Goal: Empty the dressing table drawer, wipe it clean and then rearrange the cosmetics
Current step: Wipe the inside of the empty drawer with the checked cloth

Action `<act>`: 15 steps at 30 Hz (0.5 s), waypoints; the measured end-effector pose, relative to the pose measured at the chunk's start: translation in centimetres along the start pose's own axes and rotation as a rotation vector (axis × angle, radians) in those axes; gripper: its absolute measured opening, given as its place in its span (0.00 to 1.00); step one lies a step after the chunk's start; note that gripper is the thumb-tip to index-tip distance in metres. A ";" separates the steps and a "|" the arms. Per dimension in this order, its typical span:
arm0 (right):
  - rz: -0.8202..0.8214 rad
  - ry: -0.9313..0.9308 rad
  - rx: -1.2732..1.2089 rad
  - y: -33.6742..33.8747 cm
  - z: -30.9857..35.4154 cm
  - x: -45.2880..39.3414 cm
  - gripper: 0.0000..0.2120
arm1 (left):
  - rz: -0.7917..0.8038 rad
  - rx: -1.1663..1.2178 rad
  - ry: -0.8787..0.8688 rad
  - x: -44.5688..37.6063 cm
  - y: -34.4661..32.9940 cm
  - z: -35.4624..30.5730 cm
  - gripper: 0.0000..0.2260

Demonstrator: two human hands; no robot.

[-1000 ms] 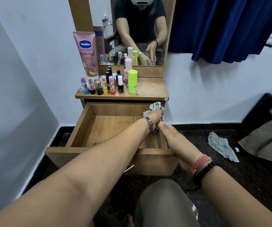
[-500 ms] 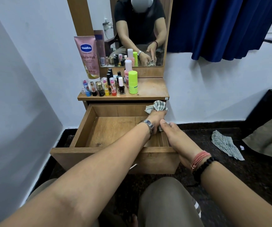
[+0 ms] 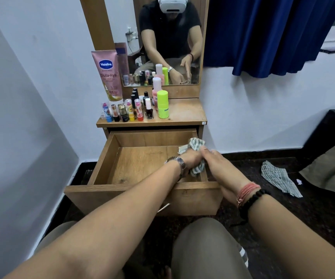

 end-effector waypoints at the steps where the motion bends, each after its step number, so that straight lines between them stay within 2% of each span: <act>1: 0.006 0.009 -0.029 0.1 0.4 0.0 0.29 | 0.031 -0.048 -0.019 0.8 -0.2 0.0 0.16; 5: 0.028 0.031 -0.069 0.5 1.0 0.1 0.36 | 0.123 -0.340 -0.007 3.1 0.1 0.5 0.12; 10: 0.053 0.089 -0.034 0.3 1.9 0.8 0.37 | 0.188 -0.610 -0.046 5.5 1.0 0.7 0.05; 13: 0.047 0.137 -0.003 0.9 2.3 1.0 0.37 | 0.176 -0.539 -0.038 6.4 2.8 0.9 0.07; 15: 0.062 0.149 0.014 0.9 2.5 1.2 0.37 | 0.094 -0.471 -0.060 7.2 5.3 1.0 0.10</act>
Point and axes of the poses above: each hand's wrist, its own x-axis away from the middle knuckle, its own y-axis out of the back of the hand, z = x × y, the point moved 7 cm from there along -x, towards the middle knuckle, and after that the axes turned 12 degrees about -x, right-handed, at the moved point
